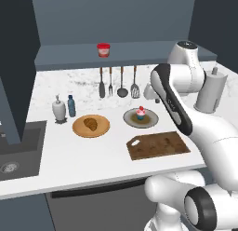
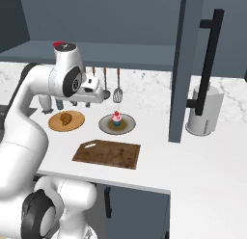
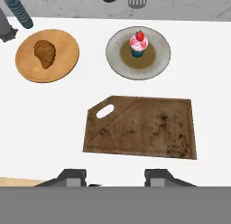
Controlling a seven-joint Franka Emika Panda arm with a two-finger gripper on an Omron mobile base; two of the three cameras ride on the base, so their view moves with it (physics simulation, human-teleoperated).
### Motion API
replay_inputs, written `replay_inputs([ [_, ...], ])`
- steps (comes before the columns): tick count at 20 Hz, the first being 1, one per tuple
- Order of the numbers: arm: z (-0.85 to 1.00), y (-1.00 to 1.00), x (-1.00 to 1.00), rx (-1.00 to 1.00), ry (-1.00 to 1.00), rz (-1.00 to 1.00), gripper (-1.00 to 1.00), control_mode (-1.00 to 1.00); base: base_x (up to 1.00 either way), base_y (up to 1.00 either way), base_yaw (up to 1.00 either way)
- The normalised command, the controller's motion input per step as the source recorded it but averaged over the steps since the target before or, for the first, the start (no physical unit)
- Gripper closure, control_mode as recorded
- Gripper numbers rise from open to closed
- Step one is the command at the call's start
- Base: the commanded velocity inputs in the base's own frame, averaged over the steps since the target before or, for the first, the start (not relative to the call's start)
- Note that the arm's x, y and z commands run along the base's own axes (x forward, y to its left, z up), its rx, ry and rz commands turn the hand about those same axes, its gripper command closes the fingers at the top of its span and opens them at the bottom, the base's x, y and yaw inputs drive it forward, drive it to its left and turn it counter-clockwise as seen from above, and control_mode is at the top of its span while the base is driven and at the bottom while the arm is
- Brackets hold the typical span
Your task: From the different types of pastries on the counter, select a croissant and place it on the cutting board. Then retrieve a jar of jam from the cabinet and place it alongside the croissant on the cutting board.
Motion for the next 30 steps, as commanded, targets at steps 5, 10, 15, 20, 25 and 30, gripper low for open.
replay_inputs([
  [5, 0.0, 0.0, -0.27, 0.0, -0.01, 0.0, -1.0, -1.0, 0.0, 0.0, 0.0],
  [10, -0.37, 0.9, -0.08, -0.24, 0.06, 0.0, -1.0, -1.0, 0.0, 0.0, 0.0],
  [15, -0.38, 1.0, 0.01, -0.29, 0.09, 0.0, -1.0, -1.0, 0.0, 0.0, 0.0],
  [20, -0.36, 0.15, 0.27, 0.0, 0.11, 0.0, -1.0, -1.0, 0.0, 0.0, 0.0],
  [25, -0.49, 0.32, 0.59, 0.01, 0.1, 0.0, -1.0, -1.0, 0.0, 0.0, 0.0],
  [30, -0.29, 0.12, 0.49, 0.08, 0.01, 0.0, -1.0, -1.0, 0.0, 0.0, 0.0],
])
